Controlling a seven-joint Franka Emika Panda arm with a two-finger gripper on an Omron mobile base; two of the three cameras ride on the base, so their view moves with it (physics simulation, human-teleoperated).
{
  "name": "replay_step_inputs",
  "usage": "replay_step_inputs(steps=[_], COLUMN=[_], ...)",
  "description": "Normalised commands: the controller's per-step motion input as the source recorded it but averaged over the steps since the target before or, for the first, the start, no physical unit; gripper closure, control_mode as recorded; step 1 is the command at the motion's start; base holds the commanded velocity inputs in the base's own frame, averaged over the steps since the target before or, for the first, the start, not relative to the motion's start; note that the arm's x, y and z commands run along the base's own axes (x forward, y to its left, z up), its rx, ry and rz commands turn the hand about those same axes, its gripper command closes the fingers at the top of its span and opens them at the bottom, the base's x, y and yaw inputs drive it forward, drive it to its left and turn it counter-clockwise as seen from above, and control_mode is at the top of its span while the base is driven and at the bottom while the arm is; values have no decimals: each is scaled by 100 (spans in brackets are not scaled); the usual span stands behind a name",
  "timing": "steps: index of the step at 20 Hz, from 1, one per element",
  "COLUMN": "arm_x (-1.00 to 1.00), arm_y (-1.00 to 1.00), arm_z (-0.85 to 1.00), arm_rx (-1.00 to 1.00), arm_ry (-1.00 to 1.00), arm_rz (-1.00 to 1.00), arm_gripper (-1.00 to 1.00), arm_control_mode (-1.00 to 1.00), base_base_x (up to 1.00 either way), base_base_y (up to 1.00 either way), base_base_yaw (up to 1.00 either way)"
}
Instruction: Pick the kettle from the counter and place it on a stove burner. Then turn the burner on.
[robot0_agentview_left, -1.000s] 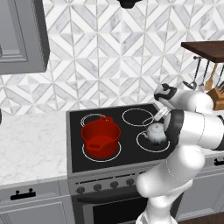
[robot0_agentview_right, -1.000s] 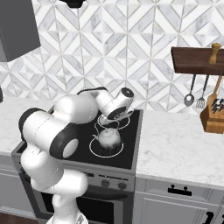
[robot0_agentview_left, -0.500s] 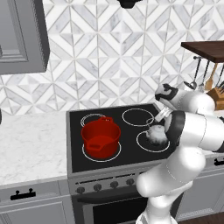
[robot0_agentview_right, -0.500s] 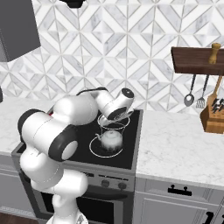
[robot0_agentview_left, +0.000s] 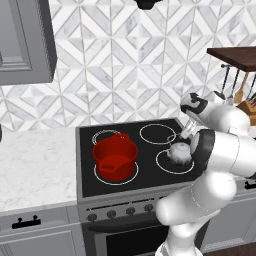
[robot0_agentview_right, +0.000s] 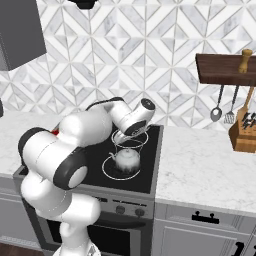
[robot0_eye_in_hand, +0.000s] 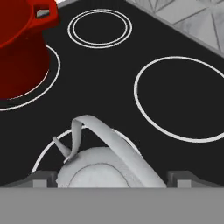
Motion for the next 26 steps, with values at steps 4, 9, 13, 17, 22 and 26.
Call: replay_step_inputs(steps=[4,9,13,17,22,26], arm_x=[-37,-41,-41,-33,-28,-22], arm_y=[15,44,58,54,57,57], arm_z=[23,24,21,12,7,2], arm_rx=[-7,-15,-19,-16,-16,-15], arm_ry=[-2,0,0,0,0,0], arm_rz=[2,0,0,0,0,0], arm_gripper=[-100,-100,-100,-100,-100,-100], arm_control_mode=[-100,-100,-100,-100,-100,-100], base_base_x=[0,0,0,0,0,0], base_base_y=[0,0,0,0,0,0], base_base_yaw=[0,0,0,0,0,0])
